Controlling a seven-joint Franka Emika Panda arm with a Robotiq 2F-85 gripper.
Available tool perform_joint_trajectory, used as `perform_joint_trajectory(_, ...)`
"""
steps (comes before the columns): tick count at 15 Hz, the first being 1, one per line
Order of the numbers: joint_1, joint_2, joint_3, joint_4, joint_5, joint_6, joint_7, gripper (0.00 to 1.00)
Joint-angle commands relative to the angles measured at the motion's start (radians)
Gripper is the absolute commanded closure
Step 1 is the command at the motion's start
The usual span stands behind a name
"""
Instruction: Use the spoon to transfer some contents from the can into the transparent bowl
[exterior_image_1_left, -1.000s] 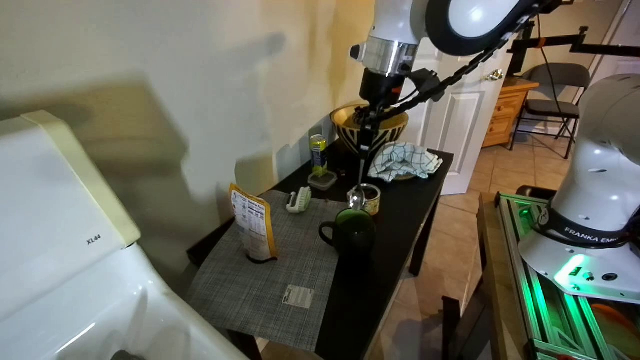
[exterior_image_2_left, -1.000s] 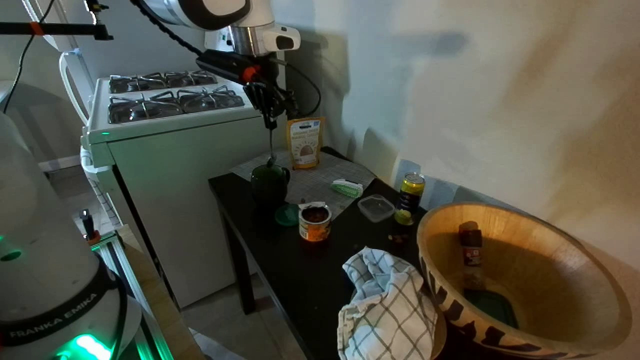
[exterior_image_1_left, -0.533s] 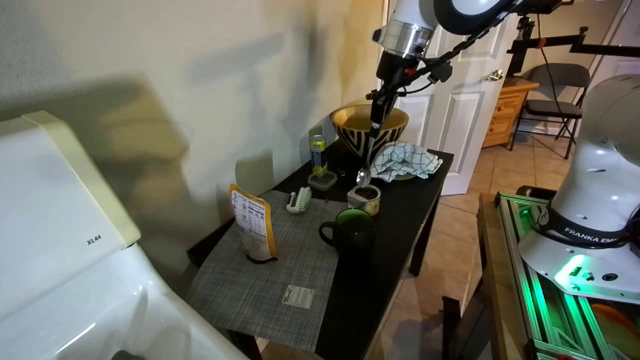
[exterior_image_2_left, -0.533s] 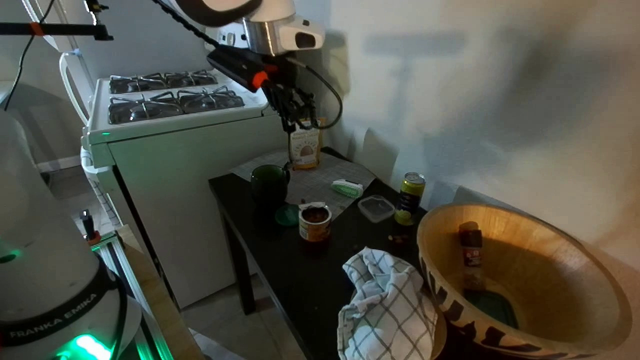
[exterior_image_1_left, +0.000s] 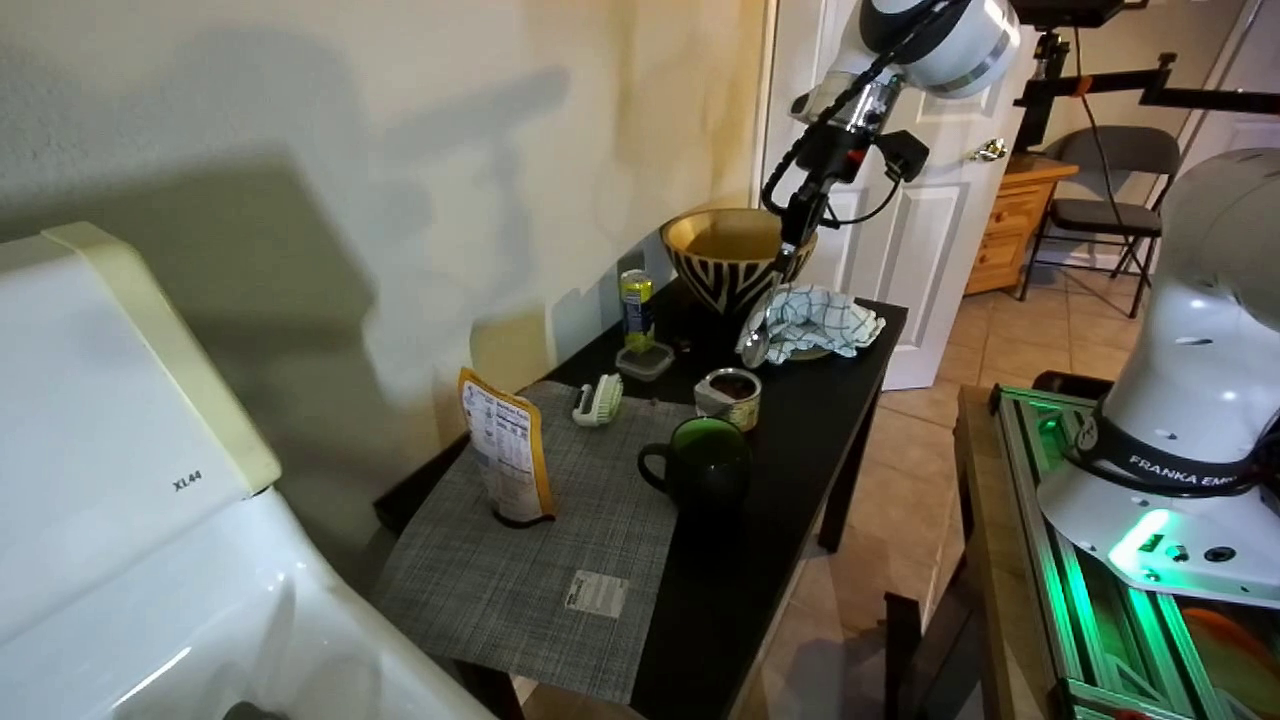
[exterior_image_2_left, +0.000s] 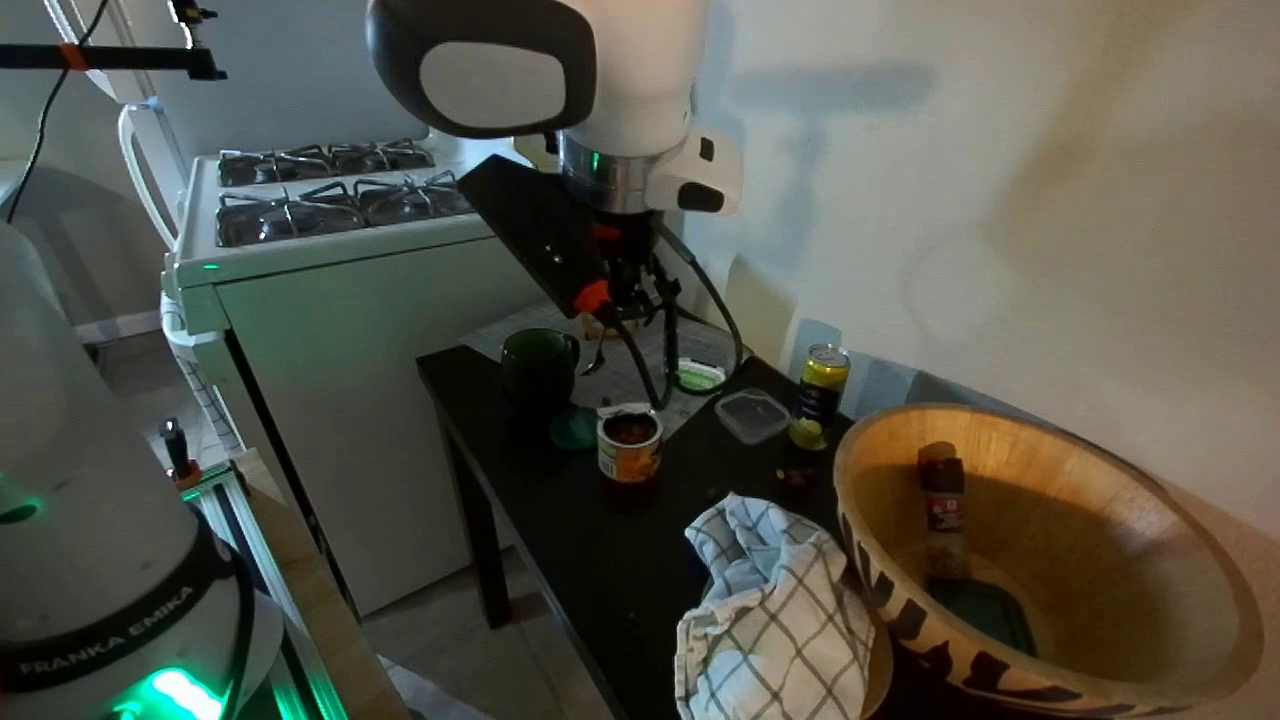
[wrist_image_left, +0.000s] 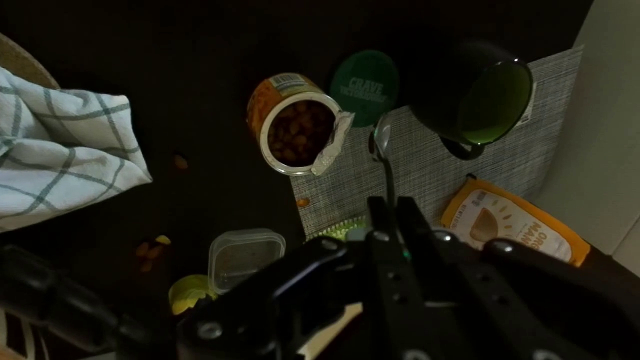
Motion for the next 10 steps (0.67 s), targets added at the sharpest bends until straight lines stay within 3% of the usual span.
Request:
perform_joint_trajectory(1,-0.032,0.028,0.033,0.009,0.02,0.0,0.002,0.98)
perform_joint_trajectory(10,-0.132,0.166,0.159,0.015,-0.046,0.172,0.258,0.98)
